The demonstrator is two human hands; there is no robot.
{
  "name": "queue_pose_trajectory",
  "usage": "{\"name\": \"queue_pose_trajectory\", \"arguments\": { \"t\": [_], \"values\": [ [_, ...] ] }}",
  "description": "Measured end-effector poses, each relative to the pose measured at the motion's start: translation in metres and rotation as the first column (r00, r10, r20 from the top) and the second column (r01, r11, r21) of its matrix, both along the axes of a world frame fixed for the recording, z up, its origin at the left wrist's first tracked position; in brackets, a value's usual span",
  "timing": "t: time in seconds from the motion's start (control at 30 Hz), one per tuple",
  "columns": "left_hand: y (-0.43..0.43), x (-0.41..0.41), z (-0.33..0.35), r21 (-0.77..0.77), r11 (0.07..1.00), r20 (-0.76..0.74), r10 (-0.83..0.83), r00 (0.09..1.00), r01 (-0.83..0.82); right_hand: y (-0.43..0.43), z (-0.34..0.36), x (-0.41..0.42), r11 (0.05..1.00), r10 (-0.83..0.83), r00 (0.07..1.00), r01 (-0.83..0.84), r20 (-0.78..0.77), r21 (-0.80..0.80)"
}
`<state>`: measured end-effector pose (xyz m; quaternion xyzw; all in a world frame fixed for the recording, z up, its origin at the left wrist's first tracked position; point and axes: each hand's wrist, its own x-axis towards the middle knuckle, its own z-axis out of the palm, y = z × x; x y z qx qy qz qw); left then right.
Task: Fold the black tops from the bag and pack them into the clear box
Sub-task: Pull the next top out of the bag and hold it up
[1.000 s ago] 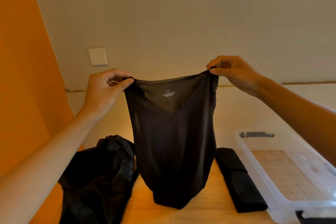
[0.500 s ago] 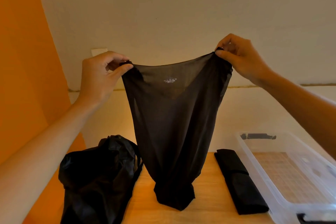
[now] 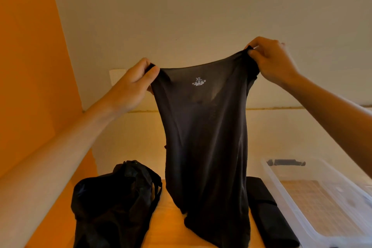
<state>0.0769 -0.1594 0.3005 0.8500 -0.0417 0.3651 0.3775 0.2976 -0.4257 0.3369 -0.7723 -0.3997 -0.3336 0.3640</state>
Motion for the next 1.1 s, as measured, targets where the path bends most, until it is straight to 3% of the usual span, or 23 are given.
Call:
{"name": "queue_pose_trajectory", "arguments": {
  "t": [0.07, 0.33, 0.43, 0.6, 0.8, 0.97, 1.1],
  "values": [
    [-0.008, -0.003, 0.007, 0.008, 1.0, 0.092, 0.021, 0.996, -0.021, 0.001, 0.006, -0.007, 0.998, 0.015, 1.0, -0.015, -0.006, 0.059],
    [-0.005, -0.035, 0.033, 0.087, 0.995, 0.347, 0.02, 0.938, -0.054, -0.019, 0.03, -0.023, 0.992, 0.125, 0.992, -0.125, -0.013, 0.019],
    [-0.005, -0.041, 0.039, -0.027, 0.998, 0.454, 0.062, 0.889, -0.057, -0.027, 0.037, -0.027, 0.986, 0.157, 0.987, -0.158, 0.01, 0.047],
    [-0.012, -0.039, 0.04, 0.088, 0.971, 0.473, 0.155, 0.867, -0.222, -0.034, 0.044, -0.045, 0.992, 0.119, 0.978, -0.126, 0.174, 0.028],
    [-0.012, -0.038, 0.021, 0.129, 0.941, 0.535, 0.199, 0.821, -0.313, -0.041, 0.035, -0.052, 0.953, 0.289, 0.956, -0.293, -0.055, -0.073],
    [-0.022, -0.053, 0.004, 0.214, 0.905, 0.561, 0.194, 0.805, -0.367, -0.054, 0.025, -0.065, 0.939, 0.304, 0.951, -0.309, -0.055, -0.153],
    [-0.034, -0.066, -0.002, 0.203, 0.899, 0.627, 0.186, 0.756, -0.389, -0.074, 0.02, -0.084, 0.922, 0.37, 0.929, -0.371, -0.028, -0.112]
  ]
}}
